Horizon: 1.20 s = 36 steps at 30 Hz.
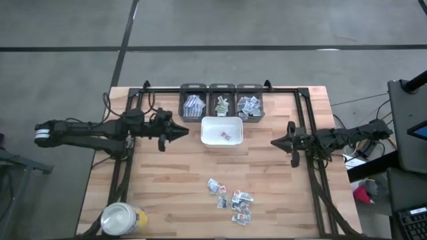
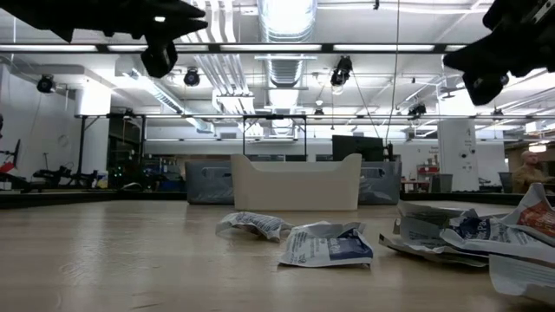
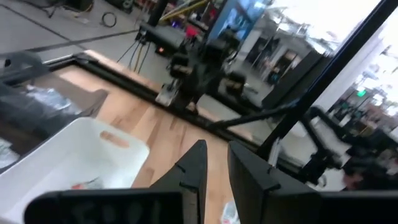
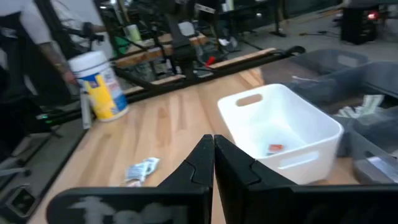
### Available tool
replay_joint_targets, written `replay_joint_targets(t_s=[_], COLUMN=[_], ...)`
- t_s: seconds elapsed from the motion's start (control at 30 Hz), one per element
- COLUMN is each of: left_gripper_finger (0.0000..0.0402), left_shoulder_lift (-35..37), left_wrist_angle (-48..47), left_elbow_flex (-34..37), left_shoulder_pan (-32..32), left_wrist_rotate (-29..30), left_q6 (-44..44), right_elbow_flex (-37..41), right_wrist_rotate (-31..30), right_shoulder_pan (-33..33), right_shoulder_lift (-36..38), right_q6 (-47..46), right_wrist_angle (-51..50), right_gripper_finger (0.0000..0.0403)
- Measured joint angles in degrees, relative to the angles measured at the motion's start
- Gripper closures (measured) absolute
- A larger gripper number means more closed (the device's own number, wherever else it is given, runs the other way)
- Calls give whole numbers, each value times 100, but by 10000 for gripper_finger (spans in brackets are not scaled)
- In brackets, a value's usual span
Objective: Pick & Place First Aid Supplies
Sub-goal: Put the white alcohol pad into the right black bin
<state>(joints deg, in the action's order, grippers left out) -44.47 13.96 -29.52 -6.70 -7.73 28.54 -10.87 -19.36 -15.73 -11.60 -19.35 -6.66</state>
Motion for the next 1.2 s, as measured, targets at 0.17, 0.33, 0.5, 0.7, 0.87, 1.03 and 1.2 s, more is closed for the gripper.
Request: replay_joint_targets(t_s=[0.17, 0.33, 0.5, 0.7, 0.87, 1.03, 1.2], left_gripper_finger=[342, 342, 342, 342, 342, 342, 342], left_shoulder_lift=[-10, -363, -1128, -2150, -2775, -3238, -3713], left_wrist_angle=[305, 123, -1210, -3317, -3950, -3898, -3778], left_elbow_flex=[-152, -688, -1493, -2490, -2778, -2754, -2752], left_shoulder_pan=[136, 478, 832, 1095, 1180, 1178, 1172], left_wrist_rotate=[-130, -170, -172, -177, -174, -170, -140], left_q6=[60, -147, -10, 811, 1251, 1267, 1210], right_elbow_flex=[78, 33, -5, -5, -5, -5, -5], right_wrist_rotate=[-56, -58, -63, -68, -75, -73, -71], right_shoulder_pan=[0, 0, 0, 0, 0, 0, 0], right_shoulder_lift=[-15, -7, -9, -11, -9, -11, -11], right_q6=[-13, -15, -15, -15, -15, -15, -13], right_wrist_angle=[-40, -36, -26, -26, -28, -31, -33], right_gripper_finger=[392, 392, 392, 392, 392, 392, 392])
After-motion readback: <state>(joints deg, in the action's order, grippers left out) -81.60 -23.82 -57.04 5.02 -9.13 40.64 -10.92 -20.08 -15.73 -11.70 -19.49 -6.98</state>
